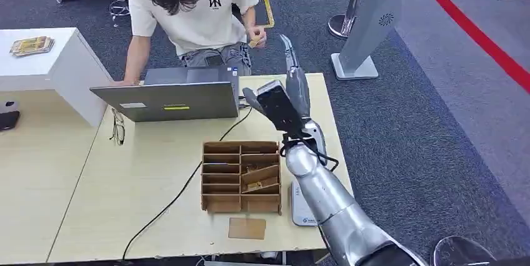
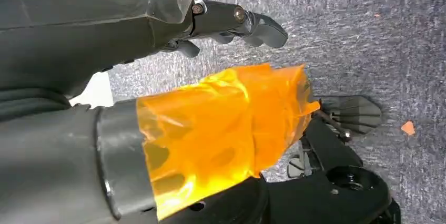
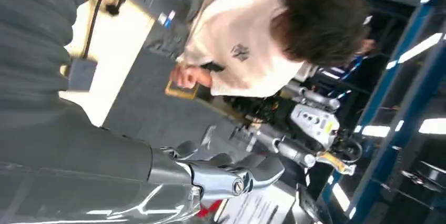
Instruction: Pass the card to the sensor for recognition and then transmit it.
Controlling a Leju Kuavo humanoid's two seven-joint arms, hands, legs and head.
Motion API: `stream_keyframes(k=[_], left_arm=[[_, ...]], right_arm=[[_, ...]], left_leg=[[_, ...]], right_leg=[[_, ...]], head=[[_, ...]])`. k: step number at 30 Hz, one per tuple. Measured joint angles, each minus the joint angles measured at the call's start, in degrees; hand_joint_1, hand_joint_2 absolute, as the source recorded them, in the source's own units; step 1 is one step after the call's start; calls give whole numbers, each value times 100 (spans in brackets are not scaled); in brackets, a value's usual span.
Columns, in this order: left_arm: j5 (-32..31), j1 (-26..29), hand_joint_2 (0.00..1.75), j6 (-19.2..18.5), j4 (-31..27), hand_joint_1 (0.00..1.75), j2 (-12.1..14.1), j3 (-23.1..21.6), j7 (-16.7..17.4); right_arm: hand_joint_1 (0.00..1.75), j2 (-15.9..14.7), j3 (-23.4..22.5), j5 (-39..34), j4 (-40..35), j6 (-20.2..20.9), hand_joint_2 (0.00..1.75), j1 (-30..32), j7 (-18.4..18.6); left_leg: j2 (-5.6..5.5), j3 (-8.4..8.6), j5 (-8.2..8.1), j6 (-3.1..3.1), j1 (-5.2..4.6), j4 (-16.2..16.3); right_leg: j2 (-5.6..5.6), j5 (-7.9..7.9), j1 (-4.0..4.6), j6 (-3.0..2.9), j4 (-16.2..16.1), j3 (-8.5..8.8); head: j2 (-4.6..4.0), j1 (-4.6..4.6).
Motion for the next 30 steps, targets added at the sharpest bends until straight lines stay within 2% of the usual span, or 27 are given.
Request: stream_keyframes(k=[5,13,15,16,17,18,19,23,25,26,30], left_arm=[[44,56,0,-48,-39,0,-66,171,18],[63,162,0,-173,-269,0,-234,448,101],[61,183,0,-184,-341,0,-282,520,105],[57,195,0,-190,-372,0,-313,544,105],[57,208,0,-203,-402,0,-330,568,105],[59,225,0,-223,-453,0,-367,601,105],[65,237,0,-229,-500,0,-391,638,105],[53,288,0,-304,-703,0,-524,751,133],[29,325,0,-358,-852,0,-586,822,181],[3,341,0,-384,-902,0,-633,839,190],[-63,386,0,-477,-1124,0,-734,955,232]], right_arm=[[0,4,98,-822,-699,385,175,596,-157],[0,0,234,-1630,-1219,809,175,1238,-343],[19,-15,282,-1737,-1298,887,175,1356,-413],[35,-22,304,-1785,-1343,915,175,1419,-441],[72,-33,319,-1798,-1381,929,175,1480,-452],[138,-48,343,-1814,-1436,940,175,1553,-472],[152,-63,367,-1820,-1487,942,175,1614,-492],[168,-135,459,-1776,-1667,861,175,1836,-568],[168,-181,516,-1724,-1750,787,175,1927,-620],[175,-199,550,-1675,-1789,746,175,1962,-625],[175,-273,643,-1354,-1879,583,175,2031,-610]], left_leg=[[1,0,-1,-1,0,0],[1,1,-1,-2,0,0],[1,0,-1,-2,0,0],[1,1,-1,-2,0,0],[1,0,-1,-2,0,0],[1,0,-1,-2,0,0],[1,0,-1,-2,0,0],[1,-1,-2,-2,0,0],[2,-1,-2,-2,0,0],[2,-1,-2,-2,0,0],[3,1,-2,-2,0,0]], right_leg=[[0,0,0,0,0,0],[1,0,0,-1,-1,-1],[1,0,0,-1,-1,-1],[1,0,1,-1,-1,-1],[1,0,1,-1,-1,-1],[0,0,1,-1,-1,-2],[1,0,1,-1,-1,-2],[0,0,0,-1,-1,-2],[2,0,0,-1,-1,-2],[2,0,0,-1,-1,-2],[2,0,1,-1,-1,-2]], head=[[0,0],[0,4],[0,4],[0,4],[0,0],[0,4],[0,2],[0,2],[0,6],[0,0],[0,4]])
